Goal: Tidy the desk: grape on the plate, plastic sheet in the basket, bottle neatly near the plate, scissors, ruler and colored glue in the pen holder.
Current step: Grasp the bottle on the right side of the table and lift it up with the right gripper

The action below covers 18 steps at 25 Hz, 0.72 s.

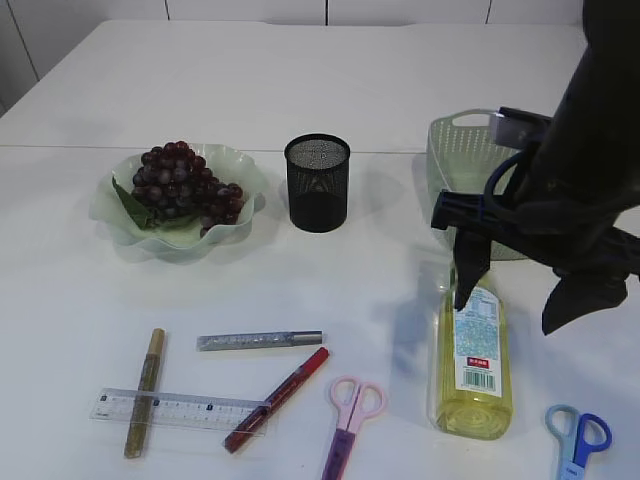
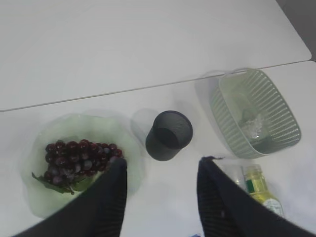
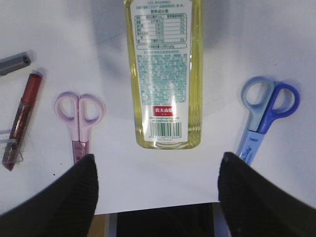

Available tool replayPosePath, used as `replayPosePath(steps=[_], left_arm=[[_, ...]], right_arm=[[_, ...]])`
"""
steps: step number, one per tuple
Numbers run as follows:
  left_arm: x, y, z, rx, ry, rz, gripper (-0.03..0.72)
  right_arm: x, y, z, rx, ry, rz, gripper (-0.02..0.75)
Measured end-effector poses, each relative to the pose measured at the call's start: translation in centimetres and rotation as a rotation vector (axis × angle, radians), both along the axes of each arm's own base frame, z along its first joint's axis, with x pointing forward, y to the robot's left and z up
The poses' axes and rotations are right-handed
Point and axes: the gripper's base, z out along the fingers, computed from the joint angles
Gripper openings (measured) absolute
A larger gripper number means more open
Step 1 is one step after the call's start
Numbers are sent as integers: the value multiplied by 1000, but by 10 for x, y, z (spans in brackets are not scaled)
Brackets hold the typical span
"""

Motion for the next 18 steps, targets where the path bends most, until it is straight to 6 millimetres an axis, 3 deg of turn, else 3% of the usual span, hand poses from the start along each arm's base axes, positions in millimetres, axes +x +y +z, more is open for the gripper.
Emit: replayPosePath(steps=[18], left_arm=[[2,5,-1,48,-16,28,343]], right_arm=[[19,7,-58,-92,161,96,601]])
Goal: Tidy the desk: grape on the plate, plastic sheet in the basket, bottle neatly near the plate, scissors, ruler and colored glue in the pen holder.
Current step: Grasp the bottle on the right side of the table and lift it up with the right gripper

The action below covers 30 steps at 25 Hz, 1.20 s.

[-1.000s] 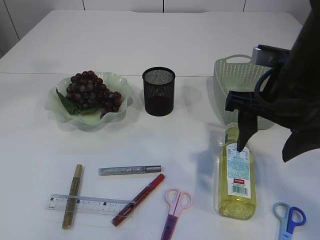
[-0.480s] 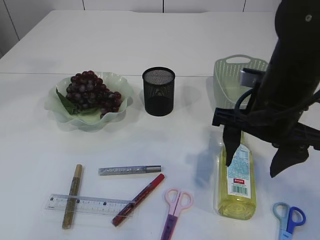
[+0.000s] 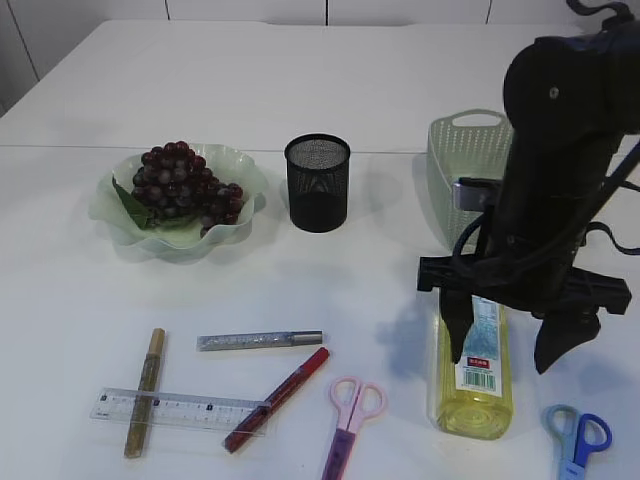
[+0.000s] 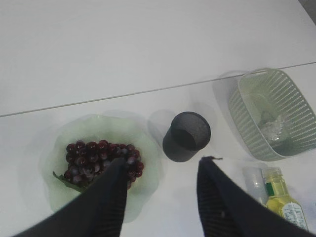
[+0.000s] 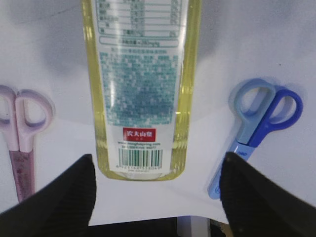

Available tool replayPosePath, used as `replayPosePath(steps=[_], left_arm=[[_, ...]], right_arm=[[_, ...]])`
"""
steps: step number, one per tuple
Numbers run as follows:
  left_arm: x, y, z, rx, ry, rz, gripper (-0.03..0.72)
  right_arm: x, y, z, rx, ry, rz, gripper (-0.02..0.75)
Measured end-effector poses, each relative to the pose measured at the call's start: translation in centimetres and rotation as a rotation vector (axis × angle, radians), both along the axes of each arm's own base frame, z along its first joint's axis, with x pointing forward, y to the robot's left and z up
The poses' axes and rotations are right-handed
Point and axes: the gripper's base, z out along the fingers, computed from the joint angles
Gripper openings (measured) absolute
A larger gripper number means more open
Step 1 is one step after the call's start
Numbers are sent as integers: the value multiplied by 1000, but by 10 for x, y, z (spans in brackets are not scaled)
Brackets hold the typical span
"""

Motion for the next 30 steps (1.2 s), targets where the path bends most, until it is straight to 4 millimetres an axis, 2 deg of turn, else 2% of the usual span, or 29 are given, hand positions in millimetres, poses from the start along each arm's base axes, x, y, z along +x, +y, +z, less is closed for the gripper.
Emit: replayPosePath(steps=[13,30], left_arm=[[0,0,0,2,-1,1,343],[0,0,0,2,-1,1,343]], right_arm=[[10,6,-23,21,7,40,600],[11,7,-27,20,14,44,595]])
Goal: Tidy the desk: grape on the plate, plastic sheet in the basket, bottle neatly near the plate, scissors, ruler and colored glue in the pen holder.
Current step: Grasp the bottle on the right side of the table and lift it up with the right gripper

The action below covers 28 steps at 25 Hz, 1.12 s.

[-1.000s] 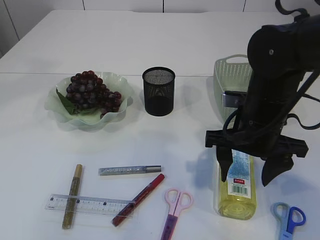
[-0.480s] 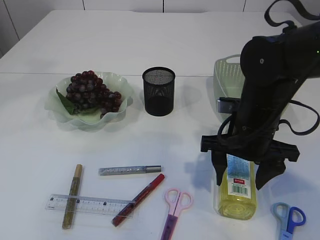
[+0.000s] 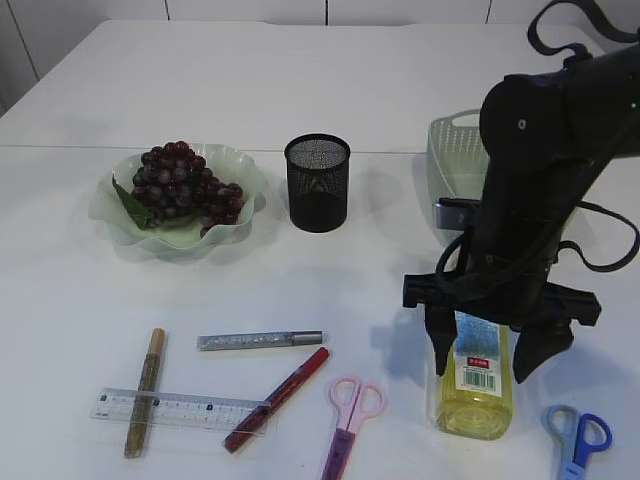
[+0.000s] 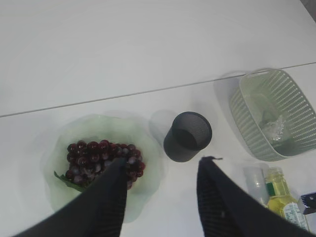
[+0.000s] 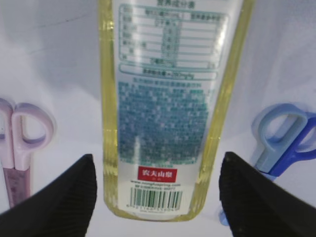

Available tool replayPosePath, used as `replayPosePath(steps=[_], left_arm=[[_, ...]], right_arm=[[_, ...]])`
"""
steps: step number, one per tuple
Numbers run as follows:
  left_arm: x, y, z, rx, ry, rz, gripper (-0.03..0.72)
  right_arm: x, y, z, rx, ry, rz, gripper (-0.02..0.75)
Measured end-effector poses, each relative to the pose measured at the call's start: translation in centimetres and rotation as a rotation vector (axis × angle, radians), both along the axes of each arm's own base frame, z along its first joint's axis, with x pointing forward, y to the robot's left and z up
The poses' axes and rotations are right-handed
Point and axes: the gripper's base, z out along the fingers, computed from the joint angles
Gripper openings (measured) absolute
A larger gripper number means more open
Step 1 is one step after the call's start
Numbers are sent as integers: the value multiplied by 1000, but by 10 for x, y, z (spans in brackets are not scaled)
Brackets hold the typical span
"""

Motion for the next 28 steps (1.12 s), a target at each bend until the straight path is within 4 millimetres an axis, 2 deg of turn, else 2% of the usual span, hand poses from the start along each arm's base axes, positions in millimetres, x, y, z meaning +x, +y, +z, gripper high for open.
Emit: replayPosePath(steps=[7,15,28], left_arm=[[0,0,0,0,0,0,343],[0,1,0,7,-2,5,343],[1,2,0,25,-8,16,343]], right_arm=[[-1,1,-2,-1,28,-19,595],[-1,5,-19,7,98,-45,595],[2,4,-22,-6,70,-32,595]])
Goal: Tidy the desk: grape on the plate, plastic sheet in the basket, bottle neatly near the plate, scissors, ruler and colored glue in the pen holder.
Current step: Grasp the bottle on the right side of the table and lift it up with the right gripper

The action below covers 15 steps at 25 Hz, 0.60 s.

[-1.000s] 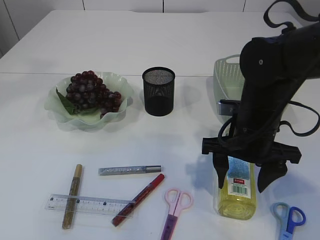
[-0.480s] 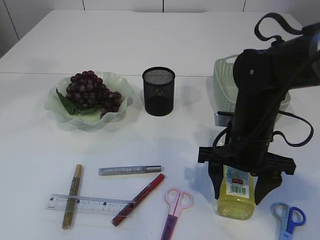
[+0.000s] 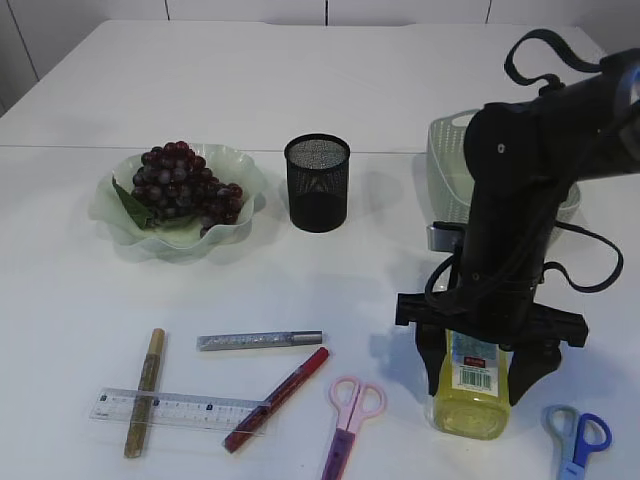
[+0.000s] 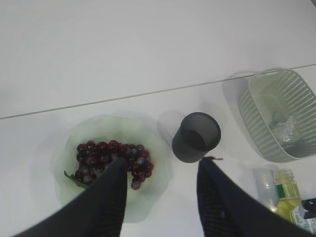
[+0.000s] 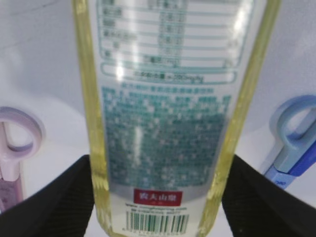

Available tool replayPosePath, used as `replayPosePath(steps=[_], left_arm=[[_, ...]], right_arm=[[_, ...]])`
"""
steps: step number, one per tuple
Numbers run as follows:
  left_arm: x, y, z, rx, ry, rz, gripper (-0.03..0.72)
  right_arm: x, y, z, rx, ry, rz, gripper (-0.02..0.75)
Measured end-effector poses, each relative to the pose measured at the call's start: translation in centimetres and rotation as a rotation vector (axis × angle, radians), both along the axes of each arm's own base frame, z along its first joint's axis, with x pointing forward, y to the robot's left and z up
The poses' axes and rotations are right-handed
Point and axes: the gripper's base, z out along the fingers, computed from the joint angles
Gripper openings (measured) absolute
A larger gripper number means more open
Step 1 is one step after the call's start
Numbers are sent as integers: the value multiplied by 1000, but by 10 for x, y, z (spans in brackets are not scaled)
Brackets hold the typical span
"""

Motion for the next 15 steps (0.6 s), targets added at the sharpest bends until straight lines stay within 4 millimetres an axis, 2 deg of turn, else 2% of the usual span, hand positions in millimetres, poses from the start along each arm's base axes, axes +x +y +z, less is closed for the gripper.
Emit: replayPosePath(steps=[15], left_arm=[[1,2,0,17,-5,11,343]], right_arm=[[5,0,-5,-9,-40,11,596]])
